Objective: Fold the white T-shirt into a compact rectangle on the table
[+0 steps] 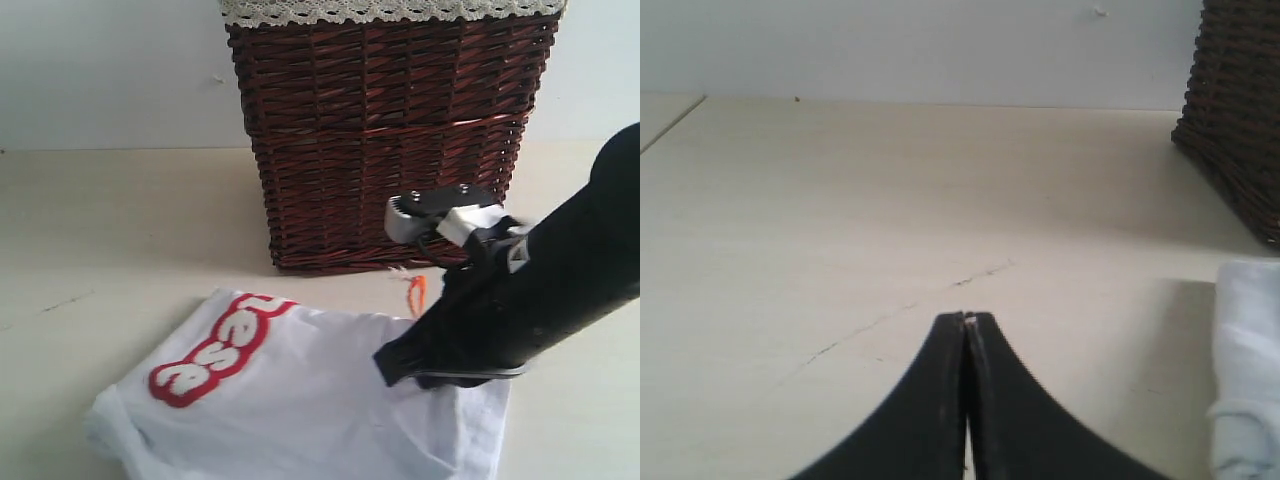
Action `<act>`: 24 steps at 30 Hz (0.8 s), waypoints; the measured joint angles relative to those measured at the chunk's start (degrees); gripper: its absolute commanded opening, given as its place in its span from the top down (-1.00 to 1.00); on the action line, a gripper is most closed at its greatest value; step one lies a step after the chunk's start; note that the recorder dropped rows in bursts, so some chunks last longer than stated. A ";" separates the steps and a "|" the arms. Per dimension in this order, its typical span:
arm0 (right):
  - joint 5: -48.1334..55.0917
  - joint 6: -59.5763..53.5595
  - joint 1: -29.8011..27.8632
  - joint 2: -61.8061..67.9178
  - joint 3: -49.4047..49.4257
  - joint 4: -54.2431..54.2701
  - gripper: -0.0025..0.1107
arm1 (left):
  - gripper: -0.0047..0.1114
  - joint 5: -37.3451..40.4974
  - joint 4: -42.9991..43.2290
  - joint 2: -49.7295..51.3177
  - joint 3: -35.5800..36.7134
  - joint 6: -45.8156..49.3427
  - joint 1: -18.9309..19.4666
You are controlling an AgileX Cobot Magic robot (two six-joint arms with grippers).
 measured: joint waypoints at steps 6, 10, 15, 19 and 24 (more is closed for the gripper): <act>14.17 16.11 0.00 -2.81 -0.60 -20.47 0.96 | 0.92 0.00 0.00 0.00 0.00 0.00 0.00; 14.65 17.48 0.00 -1.69 0.48 -24.92 0.86 | 0.92 0.00 0.00 0.00 0.00 0.00 0.00; 18.16 21.80 0.00 2.87 0.89 -32.99 0.42 | 0.92 0.00 0.00 0.00 0.00 0.00 0.00; 20.86 23.81 0.00 6.02 1.04 -35.10 0.21 | 0.92 0.00 0.00 0.00 0.00 0.00 0.00; 21.30 24.19 0.00 7.44 1.04 -35.74 0.22 | 0.92 0.00 0.00 0.00 0.00 0.00 0.00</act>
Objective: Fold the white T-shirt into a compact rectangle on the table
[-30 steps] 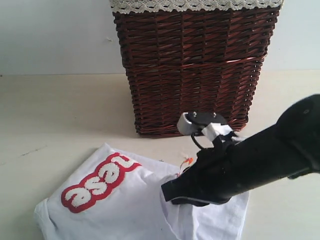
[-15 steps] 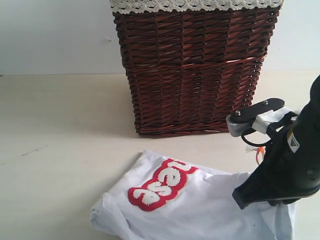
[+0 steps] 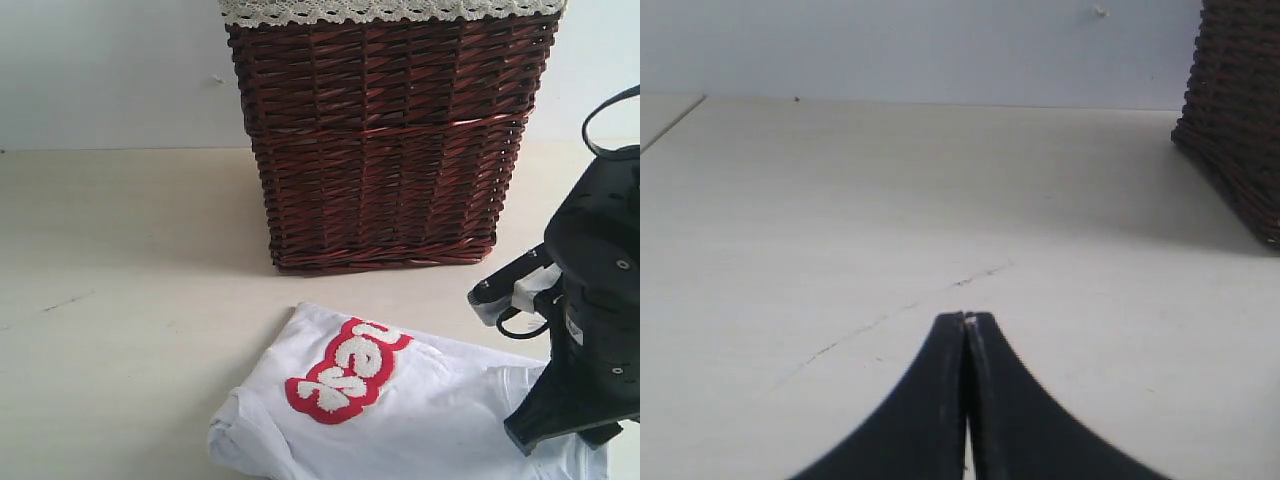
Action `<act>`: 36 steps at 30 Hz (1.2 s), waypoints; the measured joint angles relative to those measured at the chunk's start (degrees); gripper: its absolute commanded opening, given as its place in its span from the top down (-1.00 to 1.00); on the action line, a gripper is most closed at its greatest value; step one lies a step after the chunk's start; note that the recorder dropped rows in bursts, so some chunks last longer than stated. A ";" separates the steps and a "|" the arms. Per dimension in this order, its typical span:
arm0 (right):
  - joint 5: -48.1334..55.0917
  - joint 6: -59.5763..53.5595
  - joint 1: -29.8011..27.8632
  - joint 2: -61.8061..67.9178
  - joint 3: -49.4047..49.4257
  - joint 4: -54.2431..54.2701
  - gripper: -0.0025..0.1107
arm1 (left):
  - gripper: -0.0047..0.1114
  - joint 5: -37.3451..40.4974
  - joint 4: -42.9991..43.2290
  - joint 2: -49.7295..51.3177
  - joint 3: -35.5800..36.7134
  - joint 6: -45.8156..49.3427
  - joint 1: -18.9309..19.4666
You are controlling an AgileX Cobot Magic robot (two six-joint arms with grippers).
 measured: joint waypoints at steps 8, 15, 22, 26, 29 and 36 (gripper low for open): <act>-3.47 -1.62 0.00 -2.19 -7.18 2.80 0.54 | 0.92 0.00 0.00 0.00 0.00 0.00 0.00; -22.28 -23.16 1.77 1.42 -7.57 29.62 0.96 | 0.92 0.00 0.00 0.00 0.00 0.00 0.00; -26.88 -28.03 8.02 16.64 -9.95 35.31 0.96 | 0.92 0.00 0.00 0.00 0.00 0.00 0.00; -22.76 -29.71 11.96 22.23 -14.90 35.20 0.96 | 0.92 0.00 0.00 0.00 0.00 0.00 0.00; -20.56 -31.39 15.52 24.10 -17.94 35.10 0.96 | 0.92 0.00 0.00 0.00 0.00 0.00 0.00; -21.48 -35.83 23.76 23.85 -18.49 35.23 0.96 | 0.92 0.00 0.00 0.00 0.00 0.00 0.00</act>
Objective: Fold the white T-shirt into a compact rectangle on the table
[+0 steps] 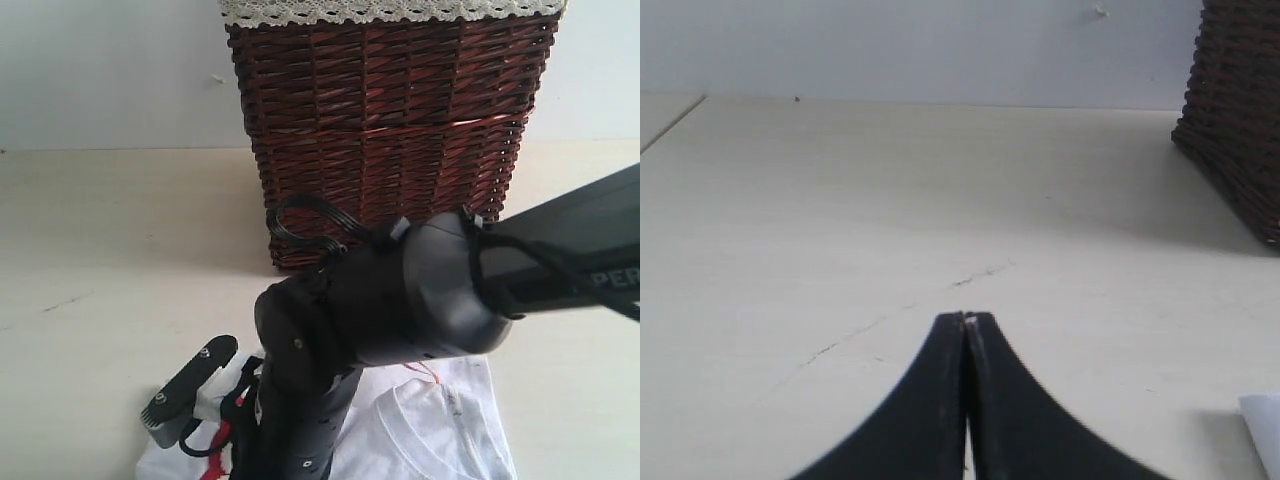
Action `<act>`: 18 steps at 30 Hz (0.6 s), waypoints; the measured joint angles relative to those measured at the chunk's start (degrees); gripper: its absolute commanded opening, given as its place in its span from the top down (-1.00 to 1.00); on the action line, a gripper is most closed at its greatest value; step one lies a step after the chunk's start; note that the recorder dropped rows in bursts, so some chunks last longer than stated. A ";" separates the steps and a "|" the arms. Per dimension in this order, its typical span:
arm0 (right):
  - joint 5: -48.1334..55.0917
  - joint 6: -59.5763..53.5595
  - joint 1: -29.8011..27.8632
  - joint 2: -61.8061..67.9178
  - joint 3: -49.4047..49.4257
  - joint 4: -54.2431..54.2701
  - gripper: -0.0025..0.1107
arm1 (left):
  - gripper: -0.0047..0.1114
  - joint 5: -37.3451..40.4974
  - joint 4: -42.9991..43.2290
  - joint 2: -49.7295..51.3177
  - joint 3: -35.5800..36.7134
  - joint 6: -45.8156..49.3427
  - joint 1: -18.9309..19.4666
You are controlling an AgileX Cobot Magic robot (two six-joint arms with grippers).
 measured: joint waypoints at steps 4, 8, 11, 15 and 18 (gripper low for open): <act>-2.33 4.71 0.62 -1.29 0.55 -3.07 0.96 | 0.92 0.00 0.00 0.00 0.00 0.00 0.00; -7.27 8.07 0.84 -3.67 0.97 -5.67 0.83 | 0.92 0.00 0.00 0.00 0.00 0.00 0.00; -12.52 11.51 0.84 -5.90 0.97 -7.44 0.65 | 0.92 0.00 0.00 0.00 0.00 0.00 0.00; -18.37 18.98 0.84 -4.85 0.53 -11.51 0.69 | 0.92 0.00 0.00 0.00 0.00 0.00 0.00; -15.42 20.78 0.84 -0.32 -2.44 -14.03 0.92 | 0.92 0.00 0.00 0.00 0.00 0.00 0.00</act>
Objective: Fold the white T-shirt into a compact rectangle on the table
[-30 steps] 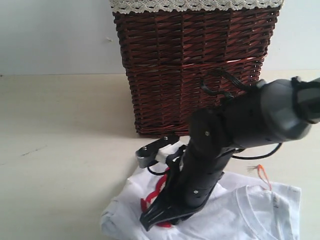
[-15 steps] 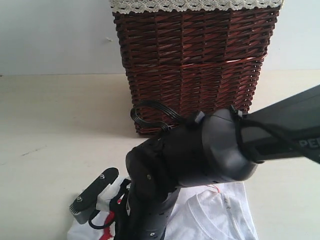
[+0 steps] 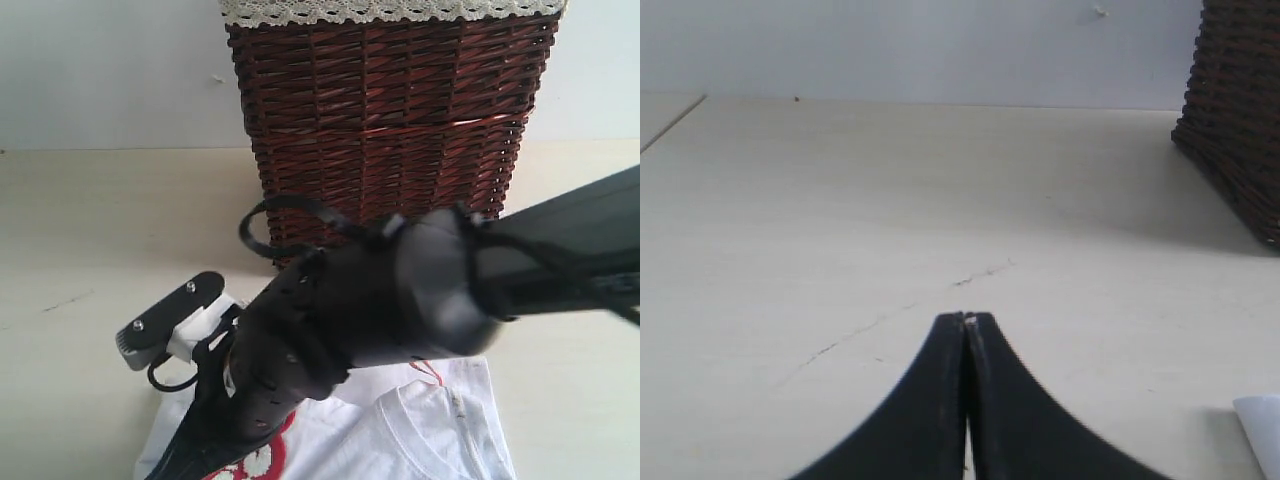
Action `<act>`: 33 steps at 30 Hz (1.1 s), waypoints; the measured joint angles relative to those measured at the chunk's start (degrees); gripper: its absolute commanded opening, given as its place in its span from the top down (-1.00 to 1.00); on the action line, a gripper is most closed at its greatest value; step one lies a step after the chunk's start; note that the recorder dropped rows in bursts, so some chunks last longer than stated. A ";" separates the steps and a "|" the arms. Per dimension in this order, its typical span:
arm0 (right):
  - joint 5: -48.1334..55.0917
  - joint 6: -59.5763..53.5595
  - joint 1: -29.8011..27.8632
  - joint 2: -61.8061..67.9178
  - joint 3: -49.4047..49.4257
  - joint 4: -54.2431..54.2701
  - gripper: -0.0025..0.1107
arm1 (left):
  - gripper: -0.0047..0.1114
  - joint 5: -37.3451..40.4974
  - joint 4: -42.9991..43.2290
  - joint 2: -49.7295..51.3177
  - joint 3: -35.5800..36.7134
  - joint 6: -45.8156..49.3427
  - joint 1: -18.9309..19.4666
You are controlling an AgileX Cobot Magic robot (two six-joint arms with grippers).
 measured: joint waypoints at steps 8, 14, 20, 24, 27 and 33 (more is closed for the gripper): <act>8.50 1.41 -0.84 10.79 -15.13 -6.97 0.96 | 0.92 0.00 0.00 0.00 0.00 0.00 0.00; 14.15 1.30 -3.81 16.22 -26.40 -8.15 0.96 | 0.92 0.00 0.00 0.00 0.00 0.00 0.00; 18.88 -6.23 -2.87 13.10 -28.43 -4.23 0.96 | 0.92 0.00 0.00 0.00 0.00 0.00 0.00; 18.84 -6.76 3.37 3.10 -19.95 -2.80 0.96 | 0.92 0.00 0.00 0.00 0.00 0.00 0.00; 16.90 -2.49 6.09 -3.94 -5.14 -1.68 0.96 | 0.92 0.00 0.00 0.00 0.00 0.00 0.00; 4.97 -4.00 11.24 -2.58 5.63 7.98 0.96 | 0.92 0.00 0.00 0.00 0.00 0.00 0.00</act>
